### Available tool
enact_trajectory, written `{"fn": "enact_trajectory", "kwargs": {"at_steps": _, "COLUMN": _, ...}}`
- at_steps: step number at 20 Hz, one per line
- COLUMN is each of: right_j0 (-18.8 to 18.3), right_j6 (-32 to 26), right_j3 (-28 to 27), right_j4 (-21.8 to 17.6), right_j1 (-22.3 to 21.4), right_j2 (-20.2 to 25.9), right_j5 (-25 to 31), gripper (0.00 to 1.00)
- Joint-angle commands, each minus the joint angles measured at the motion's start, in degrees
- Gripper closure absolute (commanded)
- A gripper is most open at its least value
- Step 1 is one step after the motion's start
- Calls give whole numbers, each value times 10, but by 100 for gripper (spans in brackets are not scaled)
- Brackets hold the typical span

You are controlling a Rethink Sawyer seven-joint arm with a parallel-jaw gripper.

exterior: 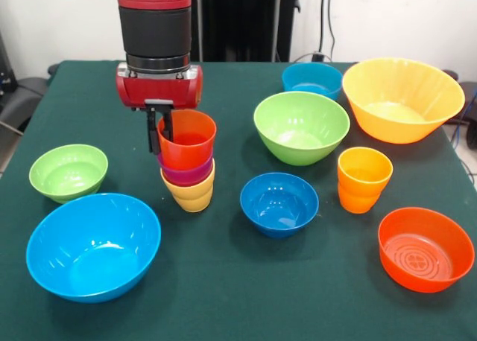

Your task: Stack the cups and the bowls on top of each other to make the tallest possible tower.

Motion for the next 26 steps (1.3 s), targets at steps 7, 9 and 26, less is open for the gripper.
{"fn": "enact_trajectory", "kwargs": {"at_steps": 7, "right_j0": 11, "right_j6": 8, "right_j3": 73, "right_j4": 3, "right_j1": 41, "right_j2": 50, "right_j5": 63, "gripper": 100}}
{"fn": "enact_trajectory", "kwargs": {"at_steps": 9, "right_j0": 6, "right_j6": 11, "right_j3": 80, "right_j4": 5, "right_j1": 41, "right_j2": 54, "right_j5": 57, "gripper": 100}}
{"fn": "enact_trajectory", "kwargs": {"at_steps": 26, "right_j0": 9, "right_j6": 22, "right_j3": 92, "right_j4": 10, "right_j1": 33, "right_j2": 56, "right_j5": 46, "gripper": 100}}
